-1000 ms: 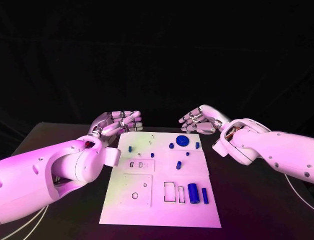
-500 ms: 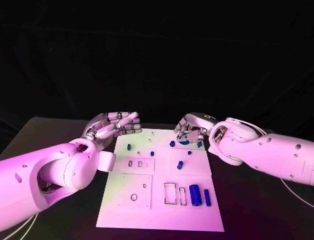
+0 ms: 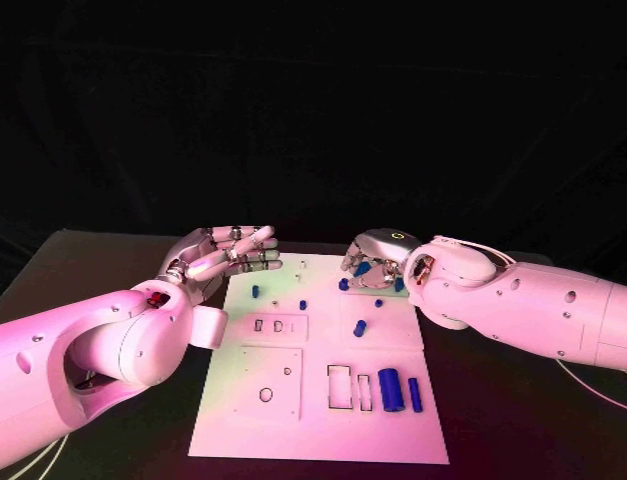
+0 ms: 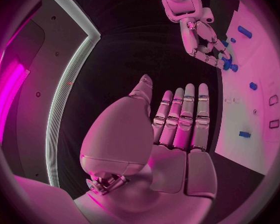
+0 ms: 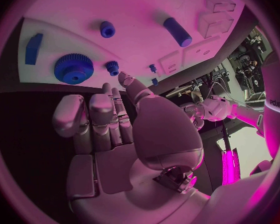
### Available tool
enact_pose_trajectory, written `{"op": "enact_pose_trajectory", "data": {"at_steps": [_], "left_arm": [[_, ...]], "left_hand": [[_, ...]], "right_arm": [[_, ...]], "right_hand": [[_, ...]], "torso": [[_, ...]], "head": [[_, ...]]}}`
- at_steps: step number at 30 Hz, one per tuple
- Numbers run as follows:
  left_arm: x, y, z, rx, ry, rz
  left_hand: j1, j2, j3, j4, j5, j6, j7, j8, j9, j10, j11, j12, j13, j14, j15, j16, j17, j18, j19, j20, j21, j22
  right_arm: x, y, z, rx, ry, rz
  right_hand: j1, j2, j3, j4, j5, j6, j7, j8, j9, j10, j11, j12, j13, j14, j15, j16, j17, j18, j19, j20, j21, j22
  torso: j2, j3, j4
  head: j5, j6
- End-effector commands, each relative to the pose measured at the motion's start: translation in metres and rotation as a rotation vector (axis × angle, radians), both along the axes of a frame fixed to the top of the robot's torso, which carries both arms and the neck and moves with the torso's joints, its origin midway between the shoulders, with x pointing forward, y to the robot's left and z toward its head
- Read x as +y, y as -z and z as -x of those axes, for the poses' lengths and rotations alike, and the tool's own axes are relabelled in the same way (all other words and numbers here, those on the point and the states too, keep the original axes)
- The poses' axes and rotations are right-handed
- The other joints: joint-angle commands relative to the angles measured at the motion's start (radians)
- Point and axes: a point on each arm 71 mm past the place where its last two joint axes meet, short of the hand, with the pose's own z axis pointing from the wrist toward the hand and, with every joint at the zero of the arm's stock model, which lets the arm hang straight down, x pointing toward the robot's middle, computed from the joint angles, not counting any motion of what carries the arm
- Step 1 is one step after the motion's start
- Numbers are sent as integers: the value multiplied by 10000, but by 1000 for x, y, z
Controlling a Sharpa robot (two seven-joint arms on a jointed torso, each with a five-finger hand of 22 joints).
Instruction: Assemble the parts on the task board
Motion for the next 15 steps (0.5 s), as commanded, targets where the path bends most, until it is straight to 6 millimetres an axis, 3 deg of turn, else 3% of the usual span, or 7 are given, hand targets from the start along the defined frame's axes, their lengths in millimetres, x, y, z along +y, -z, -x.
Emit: {"op": "enact_pose_trajectory", "data": {"at_steps": [1, 15], "left_arm": [[-3, -2, 1, -56, 248, 74], [-2, -4, 2, -56, 270, 76]], "left_hand": [[-13, 91, -41, -40, -5, 83, 0, -68, -9, 41, -3, -70, -1, 66, 20, -63, -5, 149, 70, 9, 51, -17], [-31, 96, -69, -48, -5, 66, 21, -111, -15, 21, 15, -116, -7, 32, 40, -127, -18, 145, 114, -5, 50, -31]], "right_arm": [[2, 4, -1, 42, -50, 646], [9, 10, -5, 237, -96, 930]], "right_hand": [[39, -88, 33, 45, 60, -92, 2, -41, 6, -51, 5, 62, 21, 250, 46, 246, 230, -136, 41, 20, 135, 189], [97, -77, 369, 132, 124, 62, 24, 7, 38, 175, -5, 127, 63, 259, 53, 1288, 1208, -256, 248, 49, 773, 1129]], "torso": [[48, 0, 14], [103, -10, 39]], "head": [[19, 41], [87, 26]]}}
